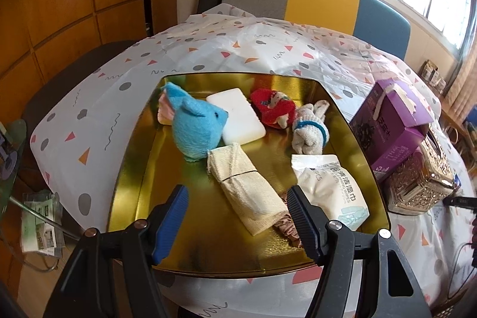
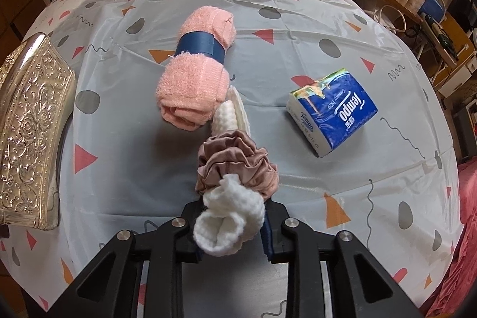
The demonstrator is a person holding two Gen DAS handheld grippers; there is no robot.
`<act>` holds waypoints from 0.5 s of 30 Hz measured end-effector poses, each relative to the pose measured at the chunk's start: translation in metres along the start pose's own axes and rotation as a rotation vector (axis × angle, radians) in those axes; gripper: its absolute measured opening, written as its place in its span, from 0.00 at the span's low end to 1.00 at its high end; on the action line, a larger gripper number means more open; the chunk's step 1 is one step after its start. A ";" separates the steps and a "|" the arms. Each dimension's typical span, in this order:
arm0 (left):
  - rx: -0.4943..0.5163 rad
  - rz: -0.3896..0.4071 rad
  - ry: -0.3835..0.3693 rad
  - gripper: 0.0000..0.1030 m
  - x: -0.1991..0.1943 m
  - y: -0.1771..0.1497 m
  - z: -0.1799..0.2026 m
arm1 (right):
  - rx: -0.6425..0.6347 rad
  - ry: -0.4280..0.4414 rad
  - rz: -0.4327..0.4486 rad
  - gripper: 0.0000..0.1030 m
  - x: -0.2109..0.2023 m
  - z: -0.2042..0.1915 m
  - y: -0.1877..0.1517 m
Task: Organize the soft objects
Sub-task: 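Carry the scrunchie bundle into the gold tray and open the right gripper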
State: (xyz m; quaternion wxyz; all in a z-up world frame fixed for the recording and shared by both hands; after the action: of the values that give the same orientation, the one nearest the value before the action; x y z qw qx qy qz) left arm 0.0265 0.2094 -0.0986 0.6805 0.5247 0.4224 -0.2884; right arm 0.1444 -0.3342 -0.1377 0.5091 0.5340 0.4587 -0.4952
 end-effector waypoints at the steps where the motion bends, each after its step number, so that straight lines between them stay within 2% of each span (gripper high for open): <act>1: -0.007 0.005 -0.001 0.67 -0.001 0.001 -0.004 | 0.010 0.007 0.006 0.26 -0.002 0.001 0.000; 5: -0.039 0.024 0.011 0.67 -0.005 0.004 -0.022 | 0.072 0.055 0.070 0.26 -0.017 0.008 -0.001; 8: -0.080 0.028 0.019 0.67 -0.007 0.005 -0.039 | 0.112 0.053 0.108 0.26 -0.030 0.010 -0.001; 15: -0.138 0.023 0.034 0.67 -0.005 0.002 -0.064 | 0.040 0.057 0.304 0.26 -0.113 -0.026 0.013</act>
State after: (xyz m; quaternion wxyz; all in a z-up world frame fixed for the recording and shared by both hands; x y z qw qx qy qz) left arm 0.0086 0.2707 -0.0991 0.7112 0.4861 0.4466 -0.2419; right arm 0.1493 -0.3078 -0.0240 0.5543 0.6212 0.3769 -0.4059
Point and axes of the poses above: each gripper's, at about its wrist camera, not at the fingertips, and x roughly the way its jaws point, z to its right, y to its top, the point moved 3 cm from there along x, roughly the way its jaws point, and after that the axes turned 13 degrees about -z, right-handed, at the moved point
